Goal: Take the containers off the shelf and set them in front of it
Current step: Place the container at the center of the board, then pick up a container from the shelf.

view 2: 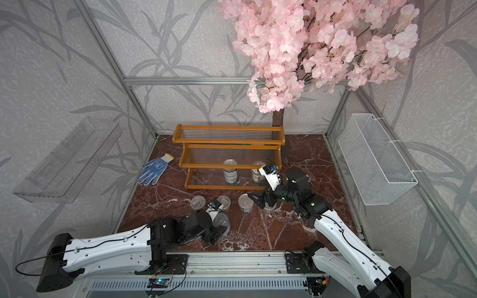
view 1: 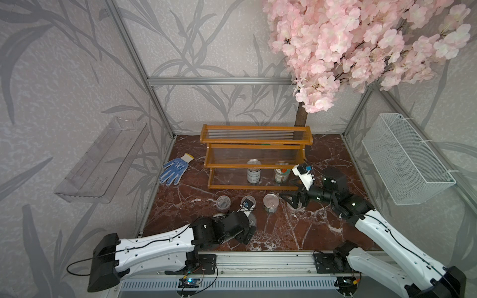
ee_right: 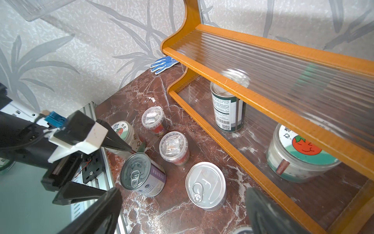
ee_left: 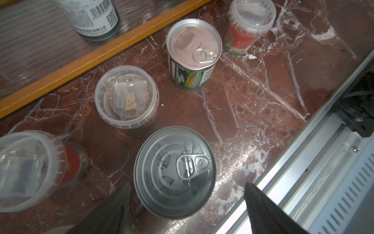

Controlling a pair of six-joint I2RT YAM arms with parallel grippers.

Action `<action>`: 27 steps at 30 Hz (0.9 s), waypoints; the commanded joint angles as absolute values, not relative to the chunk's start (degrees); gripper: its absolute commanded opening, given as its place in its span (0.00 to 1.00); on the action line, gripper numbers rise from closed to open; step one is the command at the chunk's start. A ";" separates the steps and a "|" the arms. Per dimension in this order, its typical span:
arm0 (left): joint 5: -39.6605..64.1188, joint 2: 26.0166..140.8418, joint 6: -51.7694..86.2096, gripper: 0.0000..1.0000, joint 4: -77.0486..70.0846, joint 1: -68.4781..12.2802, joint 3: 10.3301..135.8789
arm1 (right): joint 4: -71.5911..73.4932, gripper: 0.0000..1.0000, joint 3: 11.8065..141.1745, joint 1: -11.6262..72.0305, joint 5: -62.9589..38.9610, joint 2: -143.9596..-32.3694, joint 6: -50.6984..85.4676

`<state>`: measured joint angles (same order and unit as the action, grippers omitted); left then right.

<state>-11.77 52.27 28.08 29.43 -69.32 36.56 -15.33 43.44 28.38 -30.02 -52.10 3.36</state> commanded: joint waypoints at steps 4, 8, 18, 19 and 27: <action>-13.91 54.46 21.49 0.94 25.79 -61.73 44.75 | -14.88 0.99 45.49 27.87 -28.00 -51.48 2.74; -13.62 61.90 18.03 0.96 15.23 -55.37 45.54 | -14.11 0.99 46.36 27.73 -25.53 -51.47 3.48; -16.09 77.24 19.49 1.00 -8.35 -45.99 41.92 | -14.50 0.99 46.36 27.09 -21.11 -48.80 4.57; -15.40 78.78 19.43 1.00 -10.05 -45.19 42.21 | -14.50 0.99 46.28 27.10 -20.97 -48.71 4.58; -13.11 89.83 17.75 1.00 -12.49 -42.03 49.69 | -14.04 0.99 45.79 26.87 -21.28 -48.34 5.31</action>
<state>-13.91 87.94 19.11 -9.15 -42.59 46.30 -14.90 44.42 27.16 -21.47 -49.32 4.67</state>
